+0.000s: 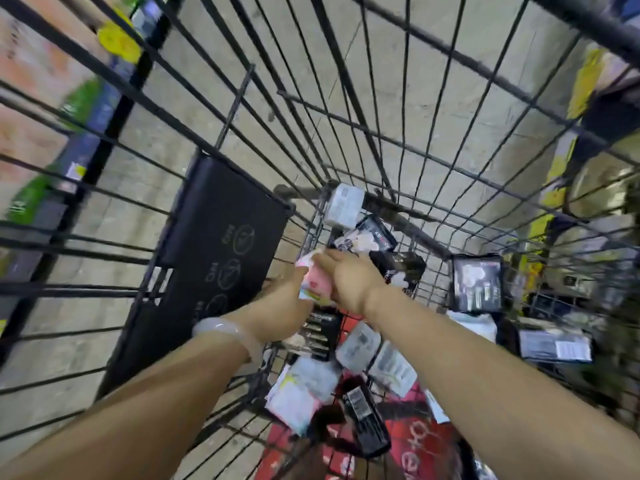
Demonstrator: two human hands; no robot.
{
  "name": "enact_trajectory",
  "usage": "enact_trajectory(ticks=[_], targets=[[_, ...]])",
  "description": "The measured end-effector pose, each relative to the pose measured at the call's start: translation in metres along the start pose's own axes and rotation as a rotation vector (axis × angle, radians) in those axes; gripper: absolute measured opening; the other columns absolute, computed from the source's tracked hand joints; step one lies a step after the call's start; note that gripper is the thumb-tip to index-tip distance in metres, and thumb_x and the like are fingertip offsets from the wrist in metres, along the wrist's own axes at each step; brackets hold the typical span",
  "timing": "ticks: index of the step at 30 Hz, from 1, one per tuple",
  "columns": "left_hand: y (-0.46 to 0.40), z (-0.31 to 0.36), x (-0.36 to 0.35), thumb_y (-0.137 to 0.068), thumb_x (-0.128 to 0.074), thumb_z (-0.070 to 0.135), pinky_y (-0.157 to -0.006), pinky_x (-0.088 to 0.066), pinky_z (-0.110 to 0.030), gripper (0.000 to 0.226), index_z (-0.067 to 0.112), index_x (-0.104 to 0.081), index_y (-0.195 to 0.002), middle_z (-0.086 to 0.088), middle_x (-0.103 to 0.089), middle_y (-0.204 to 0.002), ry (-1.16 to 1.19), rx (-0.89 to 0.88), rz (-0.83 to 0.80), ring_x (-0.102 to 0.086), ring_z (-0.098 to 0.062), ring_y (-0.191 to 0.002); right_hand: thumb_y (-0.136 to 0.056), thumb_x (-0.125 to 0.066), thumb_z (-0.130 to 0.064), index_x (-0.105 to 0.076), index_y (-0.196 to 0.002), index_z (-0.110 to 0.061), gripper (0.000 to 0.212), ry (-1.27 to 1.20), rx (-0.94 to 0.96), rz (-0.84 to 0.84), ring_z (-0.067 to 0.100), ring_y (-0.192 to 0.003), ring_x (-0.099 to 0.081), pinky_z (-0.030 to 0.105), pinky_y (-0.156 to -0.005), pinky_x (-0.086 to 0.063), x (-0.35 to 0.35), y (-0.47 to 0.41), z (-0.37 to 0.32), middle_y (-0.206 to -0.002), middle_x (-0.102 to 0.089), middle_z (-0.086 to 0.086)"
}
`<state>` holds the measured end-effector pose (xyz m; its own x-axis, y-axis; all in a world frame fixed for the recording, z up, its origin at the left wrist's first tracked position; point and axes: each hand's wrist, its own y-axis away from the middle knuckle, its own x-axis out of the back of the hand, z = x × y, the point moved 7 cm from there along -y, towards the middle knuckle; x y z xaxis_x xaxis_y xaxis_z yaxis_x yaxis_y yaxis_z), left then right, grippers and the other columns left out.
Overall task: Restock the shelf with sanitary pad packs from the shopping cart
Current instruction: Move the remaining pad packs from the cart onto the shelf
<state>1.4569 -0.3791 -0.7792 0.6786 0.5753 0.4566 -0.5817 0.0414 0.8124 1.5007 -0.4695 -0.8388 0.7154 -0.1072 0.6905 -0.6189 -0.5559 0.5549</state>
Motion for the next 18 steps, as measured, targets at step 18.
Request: enact_trajectory(ticks=[18], targets=[[-0.014,0.005,-0.012,-0.093,-0.047,0.003,-0.06,-0.036,-0.017,0.052,0.016,-0.035,-0.142,-0.002,-0.056,-0.122,-0.046,0.052,0.085,-0.055,-0.022,-0.1,-0.084,-0.06,-0.022,-0.038,-0.135,-0.023,0.055,0.086,0.084,0.022,0.032,-0.114,-0.049,0.038,-0.091,-0.043,-0.009,-0.003,0.007,-0.127,-0.046,0.011]])
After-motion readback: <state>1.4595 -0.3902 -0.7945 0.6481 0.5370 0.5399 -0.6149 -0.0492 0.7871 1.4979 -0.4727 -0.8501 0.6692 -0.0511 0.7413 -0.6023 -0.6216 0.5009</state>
